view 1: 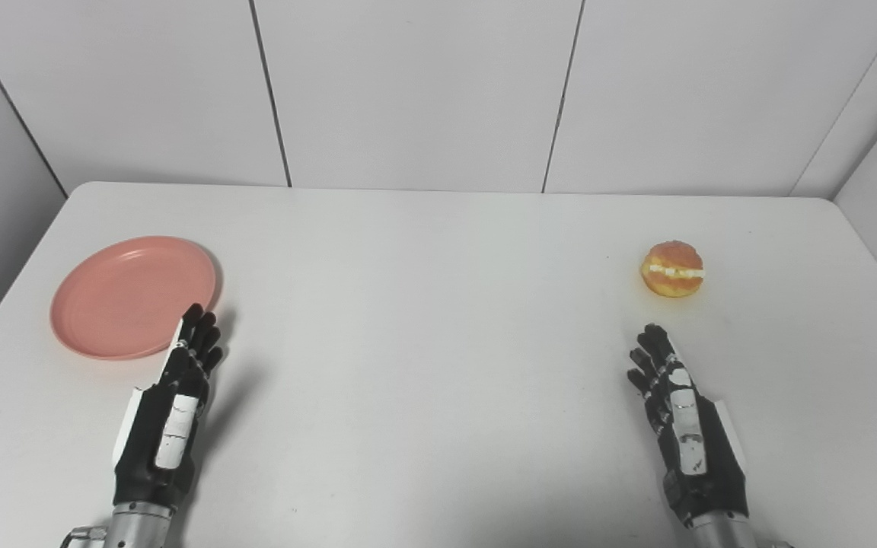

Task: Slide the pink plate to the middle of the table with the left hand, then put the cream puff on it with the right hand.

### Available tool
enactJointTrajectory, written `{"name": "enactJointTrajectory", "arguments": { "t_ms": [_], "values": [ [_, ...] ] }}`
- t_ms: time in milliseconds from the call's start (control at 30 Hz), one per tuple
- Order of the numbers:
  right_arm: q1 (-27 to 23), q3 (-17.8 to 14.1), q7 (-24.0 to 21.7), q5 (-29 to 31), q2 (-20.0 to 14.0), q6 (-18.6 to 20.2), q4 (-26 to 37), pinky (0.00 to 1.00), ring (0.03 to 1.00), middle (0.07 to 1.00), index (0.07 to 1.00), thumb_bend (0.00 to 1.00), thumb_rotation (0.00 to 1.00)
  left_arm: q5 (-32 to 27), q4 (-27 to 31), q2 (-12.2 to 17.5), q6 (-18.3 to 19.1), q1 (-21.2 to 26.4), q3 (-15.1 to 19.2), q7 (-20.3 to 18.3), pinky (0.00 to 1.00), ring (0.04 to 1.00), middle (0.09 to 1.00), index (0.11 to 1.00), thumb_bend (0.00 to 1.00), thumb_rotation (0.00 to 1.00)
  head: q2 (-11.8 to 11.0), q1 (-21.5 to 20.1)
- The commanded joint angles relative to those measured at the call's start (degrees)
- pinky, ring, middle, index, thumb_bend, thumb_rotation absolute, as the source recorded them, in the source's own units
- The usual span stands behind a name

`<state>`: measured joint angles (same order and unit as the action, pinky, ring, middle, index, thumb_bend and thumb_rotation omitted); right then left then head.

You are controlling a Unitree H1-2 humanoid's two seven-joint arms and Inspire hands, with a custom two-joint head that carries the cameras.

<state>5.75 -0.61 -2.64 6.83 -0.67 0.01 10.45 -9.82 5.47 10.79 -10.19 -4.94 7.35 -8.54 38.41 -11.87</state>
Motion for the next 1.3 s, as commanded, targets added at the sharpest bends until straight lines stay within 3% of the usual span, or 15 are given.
{"name": "enactJointTrajectory", "arguments": {
  "t_ms": [0,233,500,800,1100,1267],
  "values": [
    [-0.33,-0.22,-0.24,0.13,-0.14,-1.85,1.67,0.95,0.95,0.954,0.939,0.87,0.97,-0.71,-0.95,-0.88,-0.59,-0.37,-0.83,-0.36,1.0,1.0,1.0,1.0,0.91,0.87,0.06,0.16],
    [-0.39,-0.21,-0.3,0.0,-0.24,-2.09,1.34,0.95,0.949,0.953,0.939,0.85,0.98,-0.51,-1.25,-0.98,-0.84,-0.28,-0.94,-0.36,1.0,1.0,1.0,1.0,0.9,0.87,-0.53,0.67],
    [-0.57,-1.54,-2.17,2.27,-1.96,-6.15,-3.68,0.98,0.953,0.956,0.94,0.86,0.98,1.68,-4.36,-3.0,-3.32,0.15,-2.61,0.25,1.0,1.0,1.0,1.0,0.92,0.86,-5.91,7.56],
    [-1.42,-3.23,-5.17,4.48,-4.51,-12.96,-11.99,0.98,0.961,0.964,0.957,0.87,1.0,4.74,-8.42,-5.19,-7.63,0.41,-4.69,0.71,1.0,1.0,1.0,1.0,0.94,0.89,-11.85,11.89],
    [-2.44,-4.02,-7.1,6.18,-5.64,-16.44,-17.26,0.98,0.963,0.966,0.958,0.85,1.0,7.81,-12.14,-6.74,-11.41,1.53,-5.12,1.94,1.0,1.0,1.0,1.0,0.93,0.86,-15.74,14.52],
    [-2.79,-4.29,-7.94,7.03,-6.07,-17.27,-18.94,0.99,0.969,0.969,0.966,0.85,1.0,9.33,-13.57,-7.26,-13.03,1.78,-5.34,2.59,1.0,1.0,1.0,1.0,0.92,0.87,-16.69,15.64]
  ]
}}
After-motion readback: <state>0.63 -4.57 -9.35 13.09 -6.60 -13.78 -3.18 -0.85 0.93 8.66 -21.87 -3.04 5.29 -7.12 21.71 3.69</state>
